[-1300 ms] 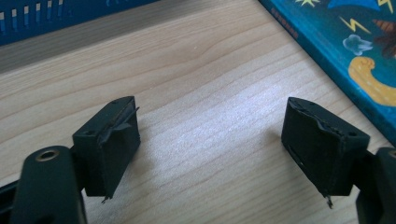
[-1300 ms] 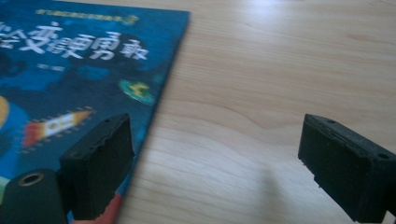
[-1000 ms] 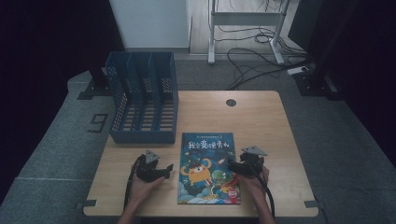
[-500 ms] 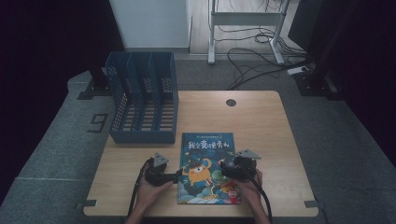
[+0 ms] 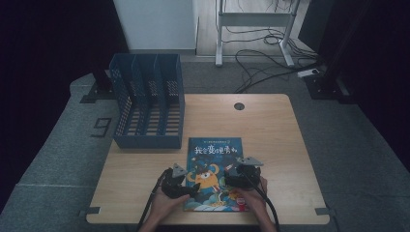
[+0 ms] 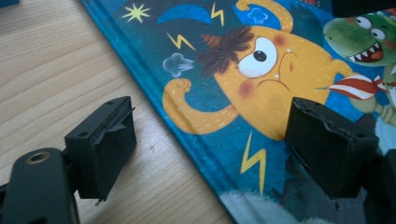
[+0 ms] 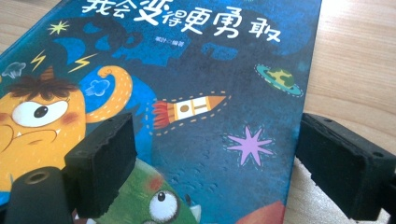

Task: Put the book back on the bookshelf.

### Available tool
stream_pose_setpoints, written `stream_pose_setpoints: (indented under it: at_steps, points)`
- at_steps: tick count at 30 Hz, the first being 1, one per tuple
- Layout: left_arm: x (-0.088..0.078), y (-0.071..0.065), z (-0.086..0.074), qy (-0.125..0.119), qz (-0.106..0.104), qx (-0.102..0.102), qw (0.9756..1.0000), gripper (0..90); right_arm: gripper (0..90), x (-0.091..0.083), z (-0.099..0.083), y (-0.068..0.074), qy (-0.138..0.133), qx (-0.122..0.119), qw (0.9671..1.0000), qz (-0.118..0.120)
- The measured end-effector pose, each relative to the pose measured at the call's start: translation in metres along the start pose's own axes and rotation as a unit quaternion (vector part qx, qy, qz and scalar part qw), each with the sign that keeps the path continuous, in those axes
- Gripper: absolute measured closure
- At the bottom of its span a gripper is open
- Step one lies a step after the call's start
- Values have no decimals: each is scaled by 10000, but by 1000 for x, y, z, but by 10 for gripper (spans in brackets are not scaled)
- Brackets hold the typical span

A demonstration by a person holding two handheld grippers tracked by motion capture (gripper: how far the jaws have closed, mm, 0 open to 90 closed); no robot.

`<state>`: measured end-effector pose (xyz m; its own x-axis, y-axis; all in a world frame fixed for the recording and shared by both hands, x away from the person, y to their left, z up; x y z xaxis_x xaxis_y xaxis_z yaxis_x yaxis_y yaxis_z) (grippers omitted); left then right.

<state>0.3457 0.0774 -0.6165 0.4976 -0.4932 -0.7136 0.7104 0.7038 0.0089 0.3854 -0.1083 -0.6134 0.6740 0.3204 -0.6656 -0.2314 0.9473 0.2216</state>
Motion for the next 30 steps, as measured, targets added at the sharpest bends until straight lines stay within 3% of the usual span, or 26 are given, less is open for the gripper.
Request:
stream_pose_setpoints:
  at_steps: [8,13,20,29,30]
  points:
    - [2,-9,3,-34,-49,38,10000,159,161,-1,-4,-3,106,98,9999,11]
    - [2,-9,3,-25,-25,5,10000,172,172,-5,-2,-4,112,455,9985,270]
    - [1,-8,3,-44,-44,-12,10000,190,170,-9,2,-6,117,891,9941,608]
    - [0,-7,3,-105,-195,-110,9997,185,170,-20,9,-5,40,1155,9881,1015]
    - [0,-6,3,-132,-261,-138,9995,183,172,-24,13,-5,-51,1258,9849,1188]
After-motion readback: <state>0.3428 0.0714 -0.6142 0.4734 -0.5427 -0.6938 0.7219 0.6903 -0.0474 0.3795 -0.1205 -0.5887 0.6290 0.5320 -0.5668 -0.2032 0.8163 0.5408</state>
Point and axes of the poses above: each handheld gripper's, and its own axes: x roughly forward along the jaws, z roughly out of its top, y roughly to its left, the point moved 10 cm from there along x, roughly forward along the jaws, and after that the axes turned 10 degrees about x, right-handed, at the moved point
